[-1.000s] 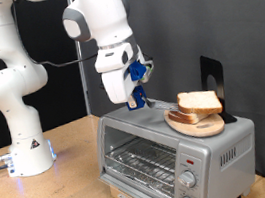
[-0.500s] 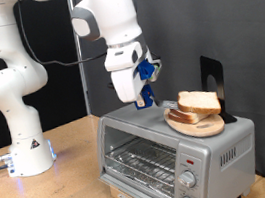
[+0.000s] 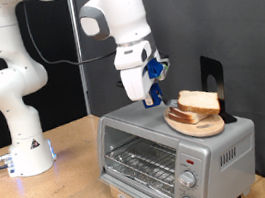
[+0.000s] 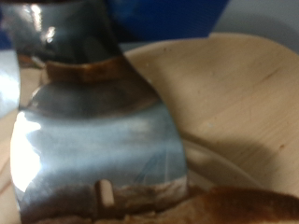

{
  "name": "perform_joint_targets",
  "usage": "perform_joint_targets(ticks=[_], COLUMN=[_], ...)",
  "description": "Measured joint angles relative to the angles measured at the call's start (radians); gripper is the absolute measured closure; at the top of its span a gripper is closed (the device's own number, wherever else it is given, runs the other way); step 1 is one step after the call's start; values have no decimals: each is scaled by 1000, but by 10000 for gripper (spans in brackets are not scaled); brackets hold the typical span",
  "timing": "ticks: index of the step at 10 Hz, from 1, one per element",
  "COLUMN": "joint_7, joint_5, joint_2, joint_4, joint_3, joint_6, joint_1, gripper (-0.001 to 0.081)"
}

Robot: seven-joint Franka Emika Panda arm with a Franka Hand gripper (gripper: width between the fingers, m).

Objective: Make a piece of toast with the oven

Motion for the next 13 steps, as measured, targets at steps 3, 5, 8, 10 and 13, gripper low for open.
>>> perform_joint_targets(ticks=[3,5,8,10,13], joint_7=[4,-51,-167,-210,-291], joint_5=[10,77,161,178,249], joint_2=[21,20,-14,-52,-120], joint_4=[16,1,-55,-97,-147], joint_3=[5,5,-3,-18,-52], joint_6=[24,84,141,140,126], joint_1=[0,-1,-8,-16,-24], gripper=[481,481,481,481,481])
